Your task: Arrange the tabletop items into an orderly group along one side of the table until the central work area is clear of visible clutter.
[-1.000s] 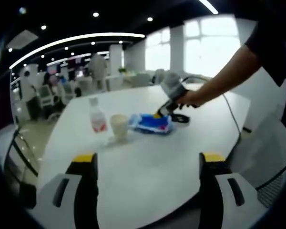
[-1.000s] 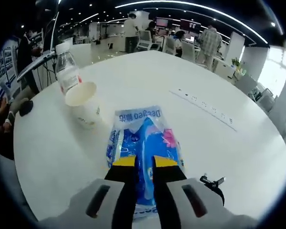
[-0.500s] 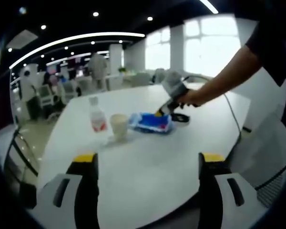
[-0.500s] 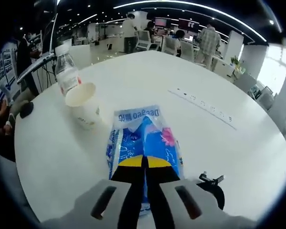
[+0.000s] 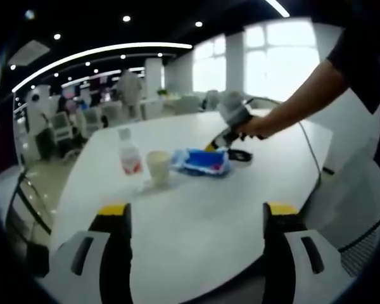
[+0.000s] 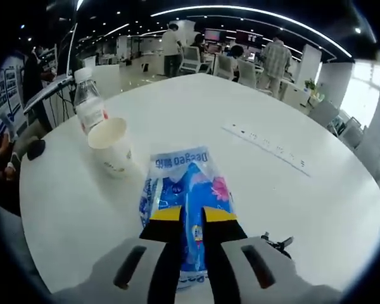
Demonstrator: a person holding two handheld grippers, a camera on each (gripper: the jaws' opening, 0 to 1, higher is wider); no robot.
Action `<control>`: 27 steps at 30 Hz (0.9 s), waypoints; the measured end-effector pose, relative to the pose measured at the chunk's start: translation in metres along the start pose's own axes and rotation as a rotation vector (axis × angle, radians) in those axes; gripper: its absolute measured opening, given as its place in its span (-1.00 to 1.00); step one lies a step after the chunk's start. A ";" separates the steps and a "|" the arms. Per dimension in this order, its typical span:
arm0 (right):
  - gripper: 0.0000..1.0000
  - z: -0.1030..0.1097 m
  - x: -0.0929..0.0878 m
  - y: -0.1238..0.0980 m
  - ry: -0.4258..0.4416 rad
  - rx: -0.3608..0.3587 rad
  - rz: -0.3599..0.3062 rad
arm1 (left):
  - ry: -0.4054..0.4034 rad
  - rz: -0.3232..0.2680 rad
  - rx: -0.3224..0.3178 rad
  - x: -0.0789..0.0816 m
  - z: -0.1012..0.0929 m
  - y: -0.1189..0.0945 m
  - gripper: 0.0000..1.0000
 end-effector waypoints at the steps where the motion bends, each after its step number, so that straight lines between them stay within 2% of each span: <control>1: -0.75 0.000 0.000 0.000 0.002 0.000 0.000 | 0.000 0.001 0.000 0.000 0.000 0.000 0.64; 9: -0.68 0.003 -0.006 0.006 -0.010 0.004 0.015 | -0.003 0.009 -0.001 -0.001 0.000 0.000 0.64; 20: -0.71 0.002 -0.013 0.013 -0.021 0.001 0.047 | -0.011 0.015 0.001 -0.002 0.001 0.000 0.62; 27: -1.00 0.003 -0.015 0.013 -0.030 0.006 0.064 | -0.013 0.018 0.001 -0.002 0.001 0.000 0.62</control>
Point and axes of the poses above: the point that each gripper's makers call its tool centre point, and the gripper's own axes: y roughly forward along the fingers, z roughly to its left, x roughly out of its top, the point moved 7 cm from there along -y, roughly backward along the fingers, and after that the axes turned 2 degrees about z, right-handed, at the moved point
